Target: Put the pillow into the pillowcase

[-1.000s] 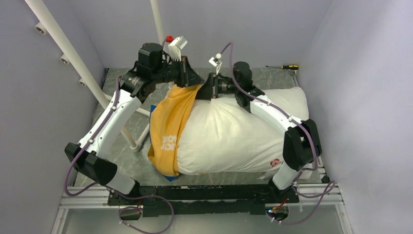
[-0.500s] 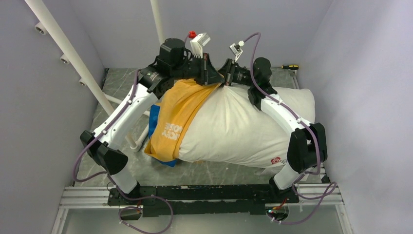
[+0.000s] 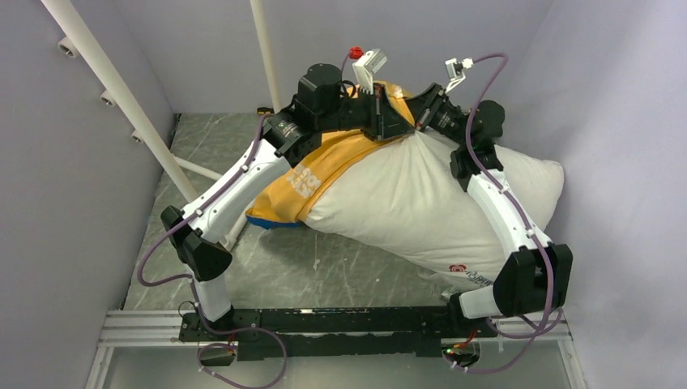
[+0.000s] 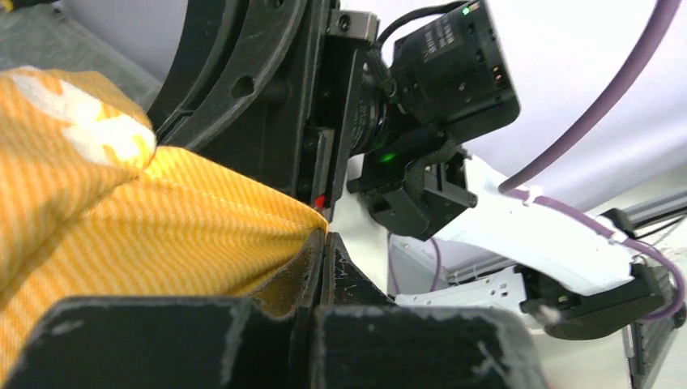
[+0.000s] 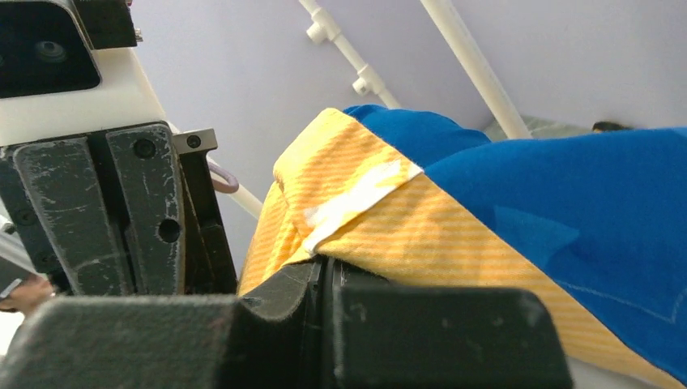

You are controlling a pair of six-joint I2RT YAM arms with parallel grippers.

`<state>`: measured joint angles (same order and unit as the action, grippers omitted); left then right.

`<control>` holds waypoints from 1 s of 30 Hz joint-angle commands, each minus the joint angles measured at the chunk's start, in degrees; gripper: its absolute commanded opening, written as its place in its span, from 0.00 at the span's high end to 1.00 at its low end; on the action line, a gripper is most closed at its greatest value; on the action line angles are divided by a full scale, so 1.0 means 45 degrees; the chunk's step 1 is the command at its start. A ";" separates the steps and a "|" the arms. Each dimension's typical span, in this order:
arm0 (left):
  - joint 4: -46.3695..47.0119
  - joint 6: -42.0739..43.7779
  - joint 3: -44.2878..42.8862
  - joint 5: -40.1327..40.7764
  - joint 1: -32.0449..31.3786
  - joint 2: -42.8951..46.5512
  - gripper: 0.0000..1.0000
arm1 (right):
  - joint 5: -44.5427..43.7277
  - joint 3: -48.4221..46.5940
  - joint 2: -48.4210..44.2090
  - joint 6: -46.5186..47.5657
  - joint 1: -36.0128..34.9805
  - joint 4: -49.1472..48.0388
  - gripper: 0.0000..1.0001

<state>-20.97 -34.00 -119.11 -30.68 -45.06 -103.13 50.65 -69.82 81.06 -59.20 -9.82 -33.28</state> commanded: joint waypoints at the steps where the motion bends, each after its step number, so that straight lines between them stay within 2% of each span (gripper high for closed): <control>1: 0.1626 -0.1180 -0.0454 -0.1439 -0.1302 -0.0286 1.00 | -0.2149 -0.0305 -0.0879 0.0771 -0.0023 -0.0821 1.00; 5: 0.1890 -0.1684 -0.0829 -0.1820 -0.1737 -0.0760 1.00 | -0.2452 -0.0085 -0.0081 0.0957 -0.0006 -0.0741 1.00; 9: 0.2684 -0.2521 -0.0226 -0.2116 -0.1831 -0.0907 1.00 | -0.2530 0.0244 0.1151 0.0417 0.0006 -0.1487 1.00; 13: 0.4454 -0.3577 0.1153 -0.2659 -0.1927 -0.0866 1.00 | -0.2265 0.0499 0.2289 -0.0472 0.0025 -0.2513 1.00; 15: 0.4513 -0.3904 0.1912 -0.2238 -0.1921 -0.0762 1.00 | -0.2263 0.0650 0.2795 -0.0739 0.0068 -0.2889 1.00; 17: 0.5133 -0.4102 0.2814 -0.2046 -0.1941 -0.0697 1.00 | -0.2271 0.0569 0.3252 -0.0567 0.0172 -0.2644 1.00; 20: 0.3477 -0.3499 0.2692 -0.1089 -0.2158 -0.0760 1.00 | -0.2746 0.0350 0.3710 0.0008 0.0367 -0.1868 1.00; 22: 0.3071 -0.2917 0.2468 -0.0700 -0.2618 -0.0999 1.00 | -0.3016 -0.0133 0.4239 0.0165 0.0455 -0.1302 1.00; 26: 0.4678 -0.3723 0.2623 -0.2215 -0.2721 -0.1570 1.00 | -0.2884 -0.0825 0.5337 -0.0524 0.0542 -0.1838 1.00; 29: 0.4395 -0.3161 0.3558 -0.1778 -0.2507 -0.1449 1.00 | -0.2434 -0.1169 0.5784 -0.0370 0.0560 -0.1274 1.00; 30: 0.4066 -0.2984 0.3971 -0.1452 -0.2404 -0.1319 1.00 | -0.2563 -0.1189 0.5692 0.0005 0.0594 -0.0126 1.00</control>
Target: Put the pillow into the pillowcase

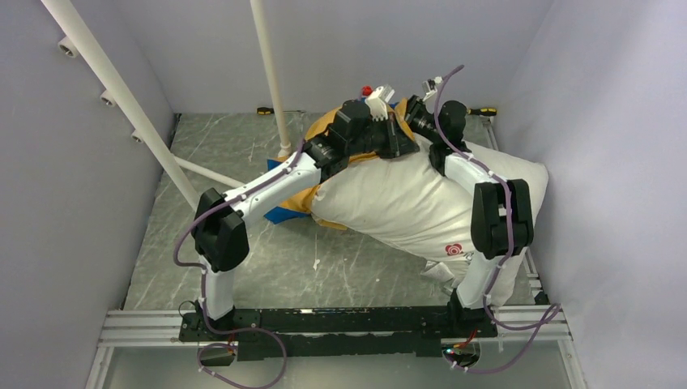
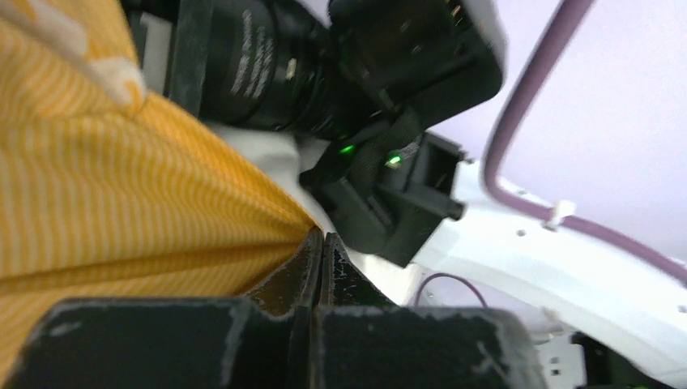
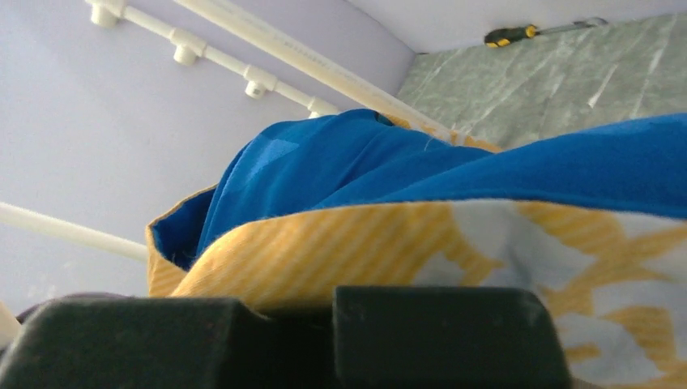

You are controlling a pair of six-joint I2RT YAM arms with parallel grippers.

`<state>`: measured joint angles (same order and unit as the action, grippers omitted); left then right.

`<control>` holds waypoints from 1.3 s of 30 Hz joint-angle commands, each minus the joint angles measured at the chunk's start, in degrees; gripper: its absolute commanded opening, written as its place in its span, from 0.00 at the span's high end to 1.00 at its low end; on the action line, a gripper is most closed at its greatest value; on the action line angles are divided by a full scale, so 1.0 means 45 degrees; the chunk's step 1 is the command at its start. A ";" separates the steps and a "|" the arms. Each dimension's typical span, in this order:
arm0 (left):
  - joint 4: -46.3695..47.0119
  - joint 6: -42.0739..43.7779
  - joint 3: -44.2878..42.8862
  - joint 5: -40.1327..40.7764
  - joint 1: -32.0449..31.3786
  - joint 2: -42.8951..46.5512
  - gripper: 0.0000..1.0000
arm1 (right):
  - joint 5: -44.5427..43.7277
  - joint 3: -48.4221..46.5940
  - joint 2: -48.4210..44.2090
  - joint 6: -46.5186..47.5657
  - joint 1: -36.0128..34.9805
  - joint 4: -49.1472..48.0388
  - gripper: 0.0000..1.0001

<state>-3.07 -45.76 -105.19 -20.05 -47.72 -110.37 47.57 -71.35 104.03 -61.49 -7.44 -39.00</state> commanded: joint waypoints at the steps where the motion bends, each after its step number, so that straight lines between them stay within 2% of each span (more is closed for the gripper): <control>1: -0.0282 -0.0160 0.1250 -0.3466 -0.1725 0.0395 1.00 | -0.2056 -0.0907 0.0476 0.1255 0.0127 0.2107 1.00; 3: -0.0667 0.0687 0.1726 -0.2775 -0.1654 0.0685 1.00 | -0.2462 -0.0898 0.0158 0.2126 0.0274 0.3818 0.87; 6: -0.0891 0.1031 0.3071 -0.1496 -0.1350 0.1037 1.00 | -0.3077 -0.1008 -0.0344 0.3621 0.0518 0.6066 0.53; 10: 0.0250 -0.0100 0.5060 -0.1212 -0.0011 0.1238 1.00 | -0.4667 -0.2479 -0.0848 0.5990 0.0639 1.0805 0.19; 12: 0.1299 -0.0622 0.5878 -0.1351 0.0648 0.1233 1.00 | -0.5377 -0.3330 -0.0953 0.6966 0.0640 1.2871 0.08; 16: 0.2204 -0.0873 0.6211 -0.1852 0.1342 0.0929 1.00 | -0.6889 -0.4159 -0.1659 0.8177 0.0663 1.5335 0.01; 21: 0.1432 -0.0205 0.5204 -0.2258 0.1484 0.0511 1.00 | -0.7976 -0.4969 -0.2393 0.9012 0.0725 1.6948 0.00; 24: 0.1223 0.0129 0.4701 -0.2494 0.1487 0.0520 1.00 | -0.6902 -0.5137 -0.2980 0.8943 0.0711 1.7035 0.01; 27: 0.0829 0.0486 0.4133 -0.2786 0.1484 0.0662 1.00 | -0.5338 -0.5055 -0.3617 0.8788 0.0646 1.7018 0.05; 30: -0.0470 0.1156 0.3555 -0.2681 0.1495 0.0924 1.00 | -0.4692 -0.4223 -0.4633 0.8410 0.0628 1.6661 0.08; 35: -0.1888 0.2186 0.2653 -0.2670 0.1579 0.1117 1.00 | -0.3898 -0.2756 -0.6530 0.7629 0.0570 1.5496 0.05; 37: -0.2636 0.2392 0.2036 -0.3053 0.1666 0.1095 0.85 | -0.2998 -0.2179 -0.6770 0.7222 0.0312 1.4973 0.05; 39: -0.2801 0.2526 0.1806 -0.3073 0.1804 0.1405 0.56 | -0.2639 -0.1387 -0.6921 0.7005 -0.0218 1.4581 0.06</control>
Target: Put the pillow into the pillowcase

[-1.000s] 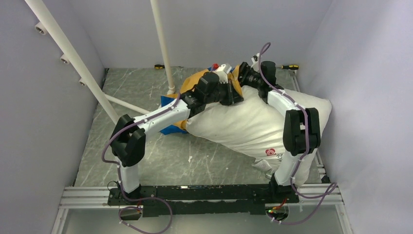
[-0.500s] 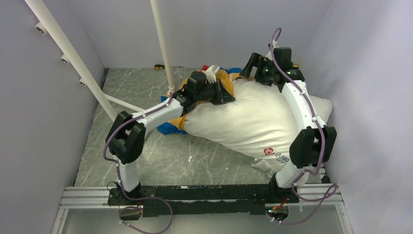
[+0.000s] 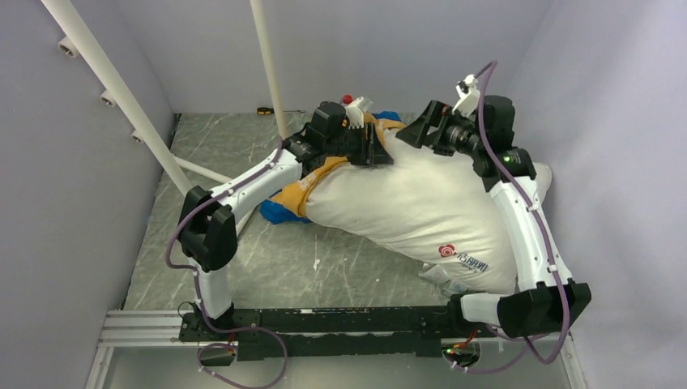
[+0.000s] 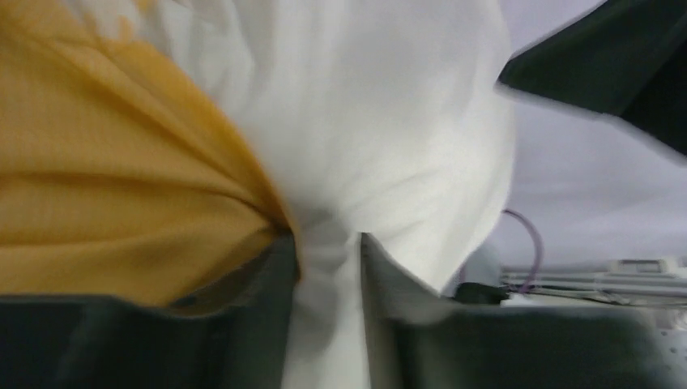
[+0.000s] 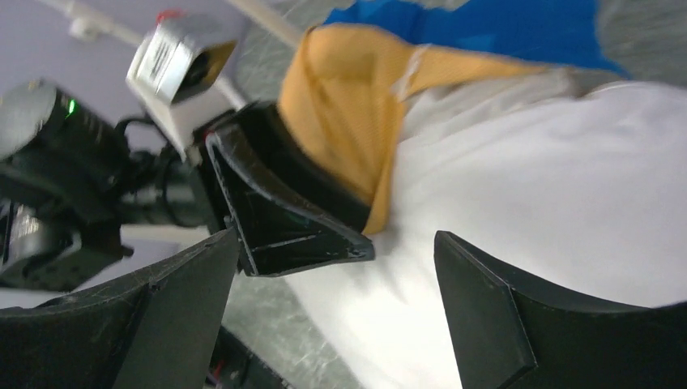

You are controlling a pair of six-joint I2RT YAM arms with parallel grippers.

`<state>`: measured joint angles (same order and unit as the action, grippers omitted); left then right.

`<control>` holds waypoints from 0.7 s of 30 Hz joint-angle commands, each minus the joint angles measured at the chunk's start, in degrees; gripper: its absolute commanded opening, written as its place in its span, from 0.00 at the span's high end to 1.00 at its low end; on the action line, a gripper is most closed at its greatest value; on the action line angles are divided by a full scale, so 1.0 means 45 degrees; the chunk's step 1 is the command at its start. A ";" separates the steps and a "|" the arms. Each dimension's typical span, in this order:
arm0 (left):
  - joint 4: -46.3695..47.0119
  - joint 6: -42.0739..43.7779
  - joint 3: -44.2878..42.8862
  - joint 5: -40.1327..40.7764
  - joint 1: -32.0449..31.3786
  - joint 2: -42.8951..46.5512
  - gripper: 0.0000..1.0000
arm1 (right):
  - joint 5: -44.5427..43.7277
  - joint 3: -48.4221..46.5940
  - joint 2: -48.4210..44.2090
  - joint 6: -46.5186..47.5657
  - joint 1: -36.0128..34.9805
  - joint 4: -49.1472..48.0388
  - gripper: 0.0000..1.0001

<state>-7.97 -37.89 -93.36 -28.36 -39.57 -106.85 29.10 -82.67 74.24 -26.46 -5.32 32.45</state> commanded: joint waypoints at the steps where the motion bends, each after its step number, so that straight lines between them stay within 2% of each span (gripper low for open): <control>1: -0.1775 0.0839 -0.0760 -0.0987 0.0072 0.0949 0.38 | 0.1453 0.1568 -0.0381 -0.0808 -0.0997 -0.1479 0.06; 2: -0.1917 0.0985 -0.0652 -0.0620 0.0133 0.1334 0.27 | 0.1444 0.2108 -0.0479 -0.0869 -0.1311 -0.1628 0.06; 4: -0.2698 0.1397 -0.0485 0.0657 0.0319 0.2132 0.14 | 0.1475 0.2895 -0.0609 -0.0968 -0.2053 -0.2131 0.06; 7: -0.3824 0.1922 0.0044 0.2148 0.0894 0.3510 0.07 | 0.1164 0.3858 -0.0630 -0.1103 -0.3392 -0.2832 0.05; 9: -0.4802 0.2188 0.0454 0.2947 0.1196 0.4266 0.06 | 0.0962 0.4460 -0.0408 -0.1231 -0.3870 -0.3368 0.06; 12: -0.6390 0.2494 0.1253 0.4439 0.1342 0.5214 0.07 | 0.0117 0.5059 0.0159 -0.1137 -0.4050 -0.3950 0.06; 15: -0.7082 0.2293 0.2635 0.5531 0.1409 0.6065 0.13 | -0.0510 0.4822 0.1236 -0.0648 -0.4052 -0.4016 0.06; 17: -0.6695 0.2051 0.3870 0.5715 0.1500 0.6720 0.17 | -0.0814 0.4424 0.1964 -0.0301 -0.4052 -0.3865 0.06; 19: -0.5791 0.1893 0.4945 0.5230 0.1748 0.6947 0.26 | -0.0849 0.4094 0.2553 -0.0157 -0.4052 -0.3801 0.07; 21: -0.5488 0.1707 0.5229 0.5120 0.1896 0.6704 0.31 | -0.0872 0.3904 0.2948 -0.0093 -0.4035 -0.3845 0.09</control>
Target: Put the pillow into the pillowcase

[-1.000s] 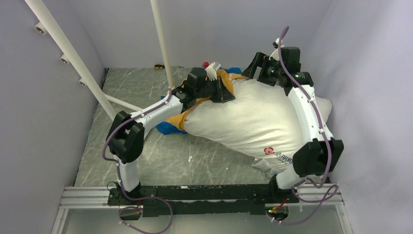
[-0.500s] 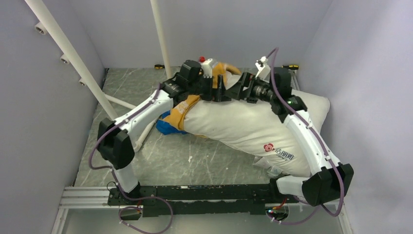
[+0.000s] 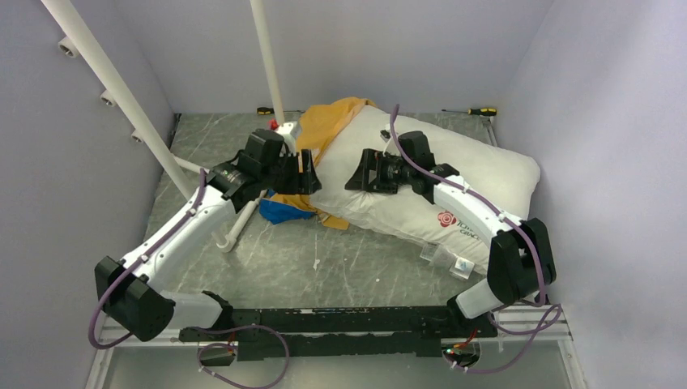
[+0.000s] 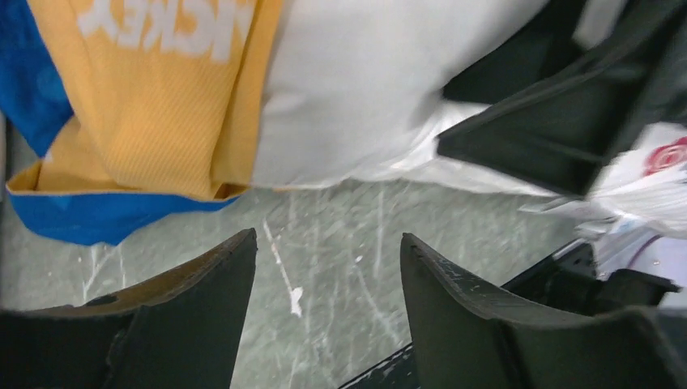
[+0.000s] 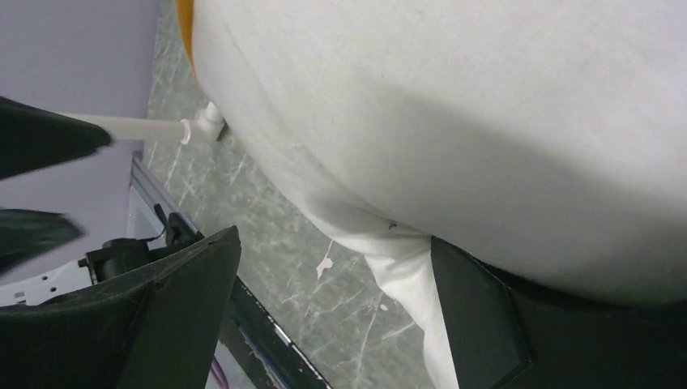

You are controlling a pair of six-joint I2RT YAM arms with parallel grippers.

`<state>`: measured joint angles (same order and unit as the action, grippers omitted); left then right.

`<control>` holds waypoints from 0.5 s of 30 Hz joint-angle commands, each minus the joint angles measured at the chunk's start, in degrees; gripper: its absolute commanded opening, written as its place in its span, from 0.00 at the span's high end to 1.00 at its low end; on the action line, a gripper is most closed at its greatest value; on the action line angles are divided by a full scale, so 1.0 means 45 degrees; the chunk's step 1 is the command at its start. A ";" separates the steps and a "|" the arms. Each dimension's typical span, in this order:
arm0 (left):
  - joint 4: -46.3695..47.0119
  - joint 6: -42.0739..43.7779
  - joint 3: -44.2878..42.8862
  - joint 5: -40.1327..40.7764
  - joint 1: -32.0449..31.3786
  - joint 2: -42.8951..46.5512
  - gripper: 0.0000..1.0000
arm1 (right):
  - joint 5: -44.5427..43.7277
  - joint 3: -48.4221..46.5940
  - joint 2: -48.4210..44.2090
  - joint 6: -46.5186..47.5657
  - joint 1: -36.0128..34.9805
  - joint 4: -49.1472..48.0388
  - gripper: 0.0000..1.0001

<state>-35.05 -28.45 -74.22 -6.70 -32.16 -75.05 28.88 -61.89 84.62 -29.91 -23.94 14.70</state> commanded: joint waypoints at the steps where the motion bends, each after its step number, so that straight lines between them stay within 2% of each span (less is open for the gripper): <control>1: 0.0572 -0.0416 0.0942 0.0406 0.0257 -0.0570 0.32 | -0.0907 -0.0866 0.0792 0.0754 0.0106 0.0228 0.11; 7: -0.0128 -0.0191 0.0181 0.1648 0.0280 -0.2091 0.43 | -0.1239 -0.1033 0.0806 0.0808 0.0162 0.0498 0.13; 12: 0.0899 0.0096 0.0610 0.2003 0.0273 -0.2686 0.51 | -0.1111 -0.1074 0.0714 0.0846 0.0184 0.0581 0.13; 15: 0.1188 0.0174 0.0579 0.2469 0.0323 -0.2967 0.65 | -0.0961 -0.1105 0.0761 0.0873 0.0184 0.0639 0.13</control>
<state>-33.85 -28.73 -70.43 0.58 -31.05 -87.50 27.46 -65.43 87.39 -28.27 -23.97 16.69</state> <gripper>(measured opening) 0.427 0.870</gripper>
